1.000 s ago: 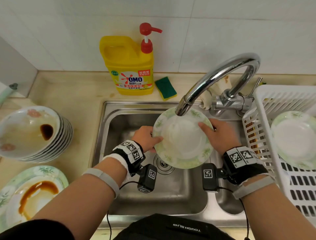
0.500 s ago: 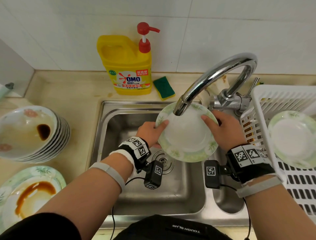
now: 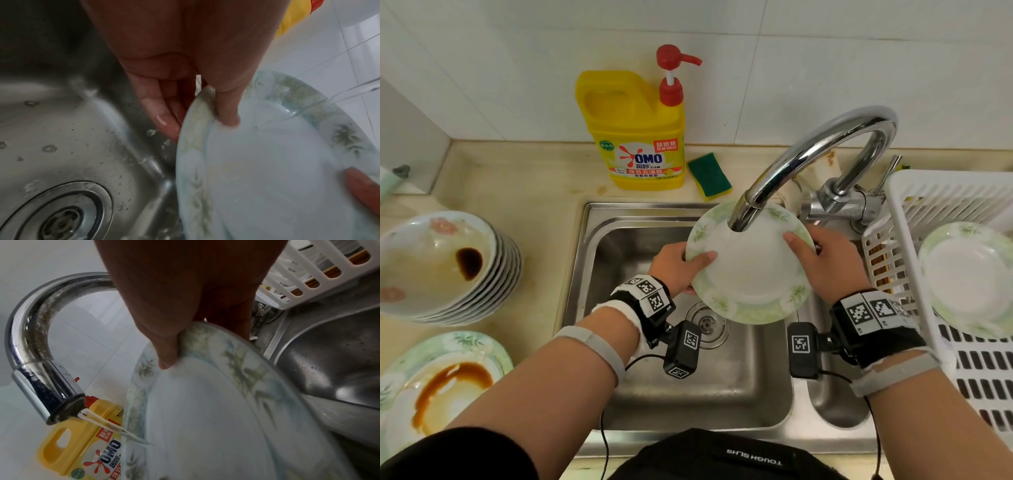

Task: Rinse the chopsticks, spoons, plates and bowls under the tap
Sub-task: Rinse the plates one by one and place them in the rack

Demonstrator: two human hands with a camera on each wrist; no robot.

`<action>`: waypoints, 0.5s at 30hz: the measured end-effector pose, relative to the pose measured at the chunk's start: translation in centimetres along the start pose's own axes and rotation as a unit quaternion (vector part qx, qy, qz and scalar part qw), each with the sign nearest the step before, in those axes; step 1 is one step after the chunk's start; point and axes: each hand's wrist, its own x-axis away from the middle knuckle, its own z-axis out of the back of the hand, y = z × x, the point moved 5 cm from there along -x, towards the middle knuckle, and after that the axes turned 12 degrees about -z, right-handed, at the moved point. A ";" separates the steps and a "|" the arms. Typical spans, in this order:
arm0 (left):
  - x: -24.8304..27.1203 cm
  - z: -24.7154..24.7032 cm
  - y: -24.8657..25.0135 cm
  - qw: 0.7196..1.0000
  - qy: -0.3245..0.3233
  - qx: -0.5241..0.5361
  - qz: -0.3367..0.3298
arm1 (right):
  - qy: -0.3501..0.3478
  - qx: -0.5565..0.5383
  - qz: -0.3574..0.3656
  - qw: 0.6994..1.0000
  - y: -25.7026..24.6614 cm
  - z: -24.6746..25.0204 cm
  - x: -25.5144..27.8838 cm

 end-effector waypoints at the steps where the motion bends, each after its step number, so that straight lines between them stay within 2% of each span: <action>1: 0.0 0.2 0.2 1.000 0.008 -0.004 -0.003 | 0.000 -0.002 -0.001 1.000 0.0 -0.1 0.0; 15: 1.9 5.6 0.0 0.996 0.052 -0.058 -0.050 | -0.075 -0.068 -0.035 0.994 -1.0 -4.6 -0.5</action>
